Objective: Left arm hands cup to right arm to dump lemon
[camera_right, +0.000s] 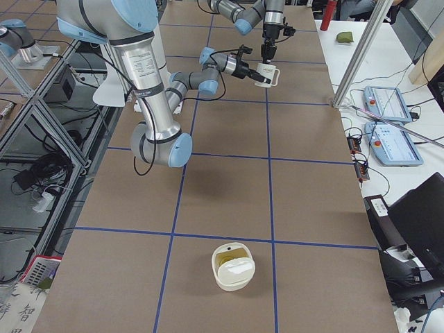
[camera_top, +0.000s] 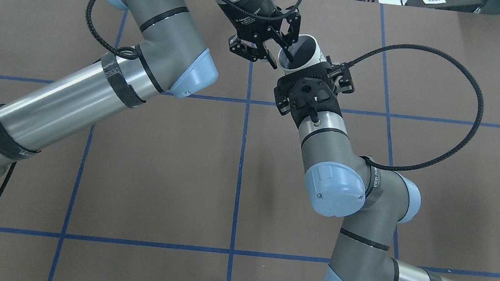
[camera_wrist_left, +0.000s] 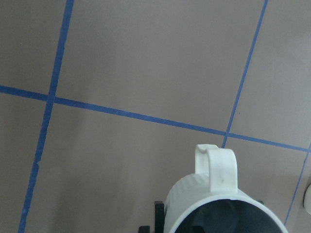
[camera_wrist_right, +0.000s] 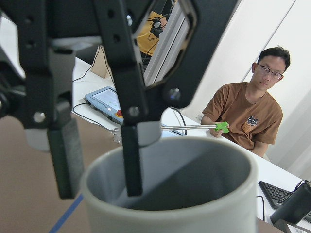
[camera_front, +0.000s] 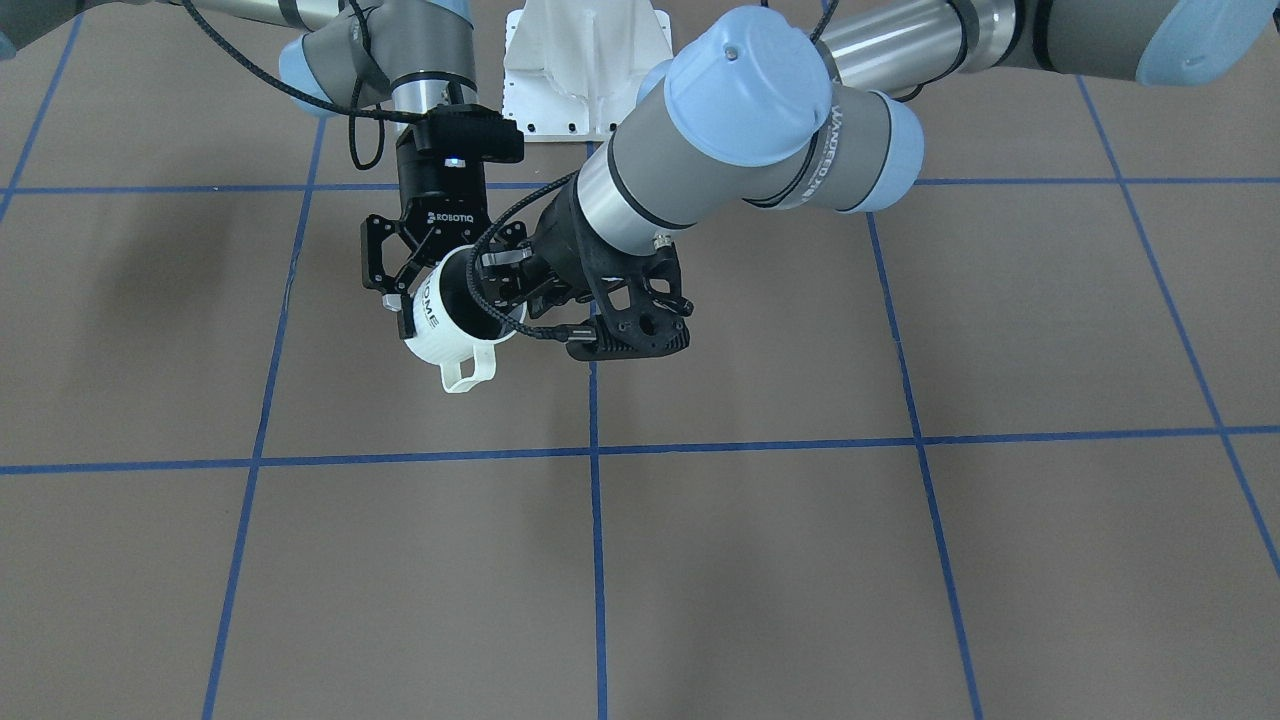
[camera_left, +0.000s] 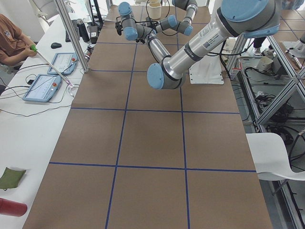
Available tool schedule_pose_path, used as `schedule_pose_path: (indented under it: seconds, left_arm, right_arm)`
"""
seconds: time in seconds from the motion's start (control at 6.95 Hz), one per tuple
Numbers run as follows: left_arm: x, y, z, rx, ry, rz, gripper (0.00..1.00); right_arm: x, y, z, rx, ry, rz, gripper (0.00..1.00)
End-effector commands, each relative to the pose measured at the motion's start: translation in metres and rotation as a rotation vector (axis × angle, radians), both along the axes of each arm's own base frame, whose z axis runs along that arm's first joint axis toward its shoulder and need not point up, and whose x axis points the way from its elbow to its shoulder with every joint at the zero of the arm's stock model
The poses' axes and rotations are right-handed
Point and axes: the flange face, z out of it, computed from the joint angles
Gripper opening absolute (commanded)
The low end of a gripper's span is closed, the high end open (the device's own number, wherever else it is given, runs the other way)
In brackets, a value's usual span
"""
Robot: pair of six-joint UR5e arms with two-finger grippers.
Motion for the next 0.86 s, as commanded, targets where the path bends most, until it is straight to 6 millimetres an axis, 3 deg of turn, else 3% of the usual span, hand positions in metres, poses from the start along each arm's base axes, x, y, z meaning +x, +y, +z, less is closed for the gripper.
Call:
schedule_pose_path:
  seconds: [0.0, 0.14, 0.29, 0.72]
  left_arm:
    - [0.0, 0.0, 0.001, 0.002, 0.0, 0.0, 0.38]
    - [0.002, 0.001, 0.001, -0.005, -0.003, 0.002, 0.03]
    - [0.001, 0.001, 0.003, -0.012, -0.004, 0.012, 0.0]
    - [-0.012, -0.009, 0.005, -0.029, -0.002, 0.021, 0.0]
  right_arm:
    - [0.0, 0.0, 0.0, 0.0, -0.001, -0.001, 0.4]
    - [0.0, 0.0, -0.001, 0.001, -0.003, 0.001, 0.42]
    - [0.0, 0.0, -0.002, 0.001, -0.004, -0.001, 0.97]
    - [0.001, 0.001, -0.004, -0.001, -0.019, -0.003, 1.0]
